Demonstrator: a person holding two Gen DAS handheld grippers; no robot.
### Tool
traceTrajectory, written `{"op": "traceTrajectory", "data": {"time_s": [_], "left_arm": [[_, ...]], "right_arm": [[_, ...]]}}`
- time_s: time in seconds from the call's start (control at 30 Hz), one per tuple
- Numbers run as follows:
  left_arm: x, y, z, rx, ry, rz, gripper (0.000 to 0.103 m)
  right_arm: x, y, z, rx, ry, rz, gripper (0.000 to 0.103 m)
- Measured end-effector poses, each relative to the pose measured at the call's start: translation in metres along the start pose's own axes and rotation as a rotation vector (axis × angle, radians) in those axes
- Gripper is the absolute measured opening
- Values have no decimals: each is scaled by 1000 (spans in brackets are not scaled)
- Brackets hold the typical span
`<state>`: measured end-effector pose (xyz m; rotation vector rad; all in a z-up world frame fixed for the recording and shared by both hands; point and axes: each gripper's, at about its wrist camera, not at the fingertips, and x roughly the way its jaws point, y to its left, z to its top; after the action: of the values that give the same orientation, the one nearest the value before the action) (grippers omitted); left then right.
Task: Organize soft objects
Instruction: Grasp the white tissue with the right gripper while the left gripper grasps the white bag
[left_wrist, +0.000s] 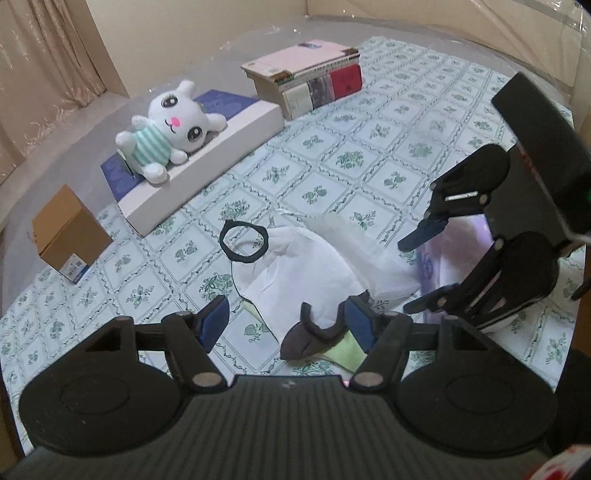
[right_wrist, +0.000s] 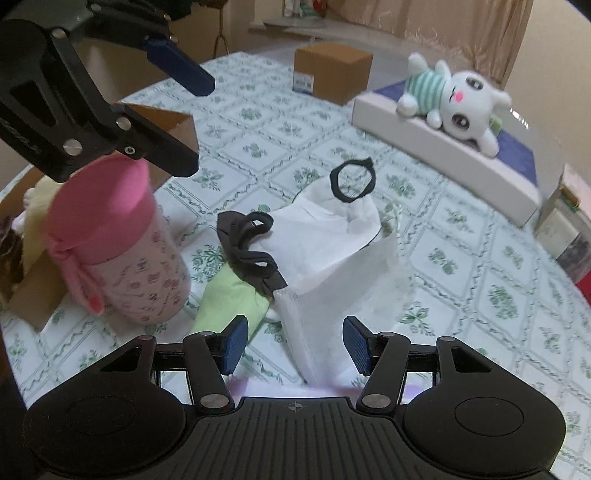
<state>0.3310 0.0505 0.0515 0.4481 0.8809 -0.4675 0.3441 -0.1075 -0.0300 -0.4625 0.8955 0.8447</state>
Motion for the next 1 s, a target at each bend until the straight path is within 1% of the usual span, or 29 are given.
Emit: {"op": "traceTrajectory", "data": {"time_s": [0.2, 0.23, 0.3, 0.33, 0.4, 0.47, 0.53, 0.77, 1.0], "left_arm": [[22, 12, 3, -6, 34, -31, 67], [25, 14, 3, -2, 43, -37, 67], [31, 14, 4, 5, 56, -46, 68], [34, 15, 4, 7, 61, -51, 69], [40, 16, 7, 8, 71, -69, 69], [46, 17, 11, 6, 84, -86, 71], [53, 16, 16, 7, 100, -107, 75], [83, -4, 37, 47, 179, -149, 78], [130, -16, 61, -19, 269, -155, 79]], "right_arm": [[34, -4, 8, 6, 45, -23, 57], [37, -5, 8, 4, 50, -32, 55], [40, -9, 8, 12, 56, -27, 23], [38, -12, 7, 24, 51, -31, 21], [31, -19, 6, 44, 28, -48, 13], [21, -27, 5, 64, 7, -67, 10], [9, -36, 4, 81, -15, -92, 8], [-23, -67, 3, 133, -63, -149, 6], [-28, -85, -8, 168, -71, -157, 6]]}}
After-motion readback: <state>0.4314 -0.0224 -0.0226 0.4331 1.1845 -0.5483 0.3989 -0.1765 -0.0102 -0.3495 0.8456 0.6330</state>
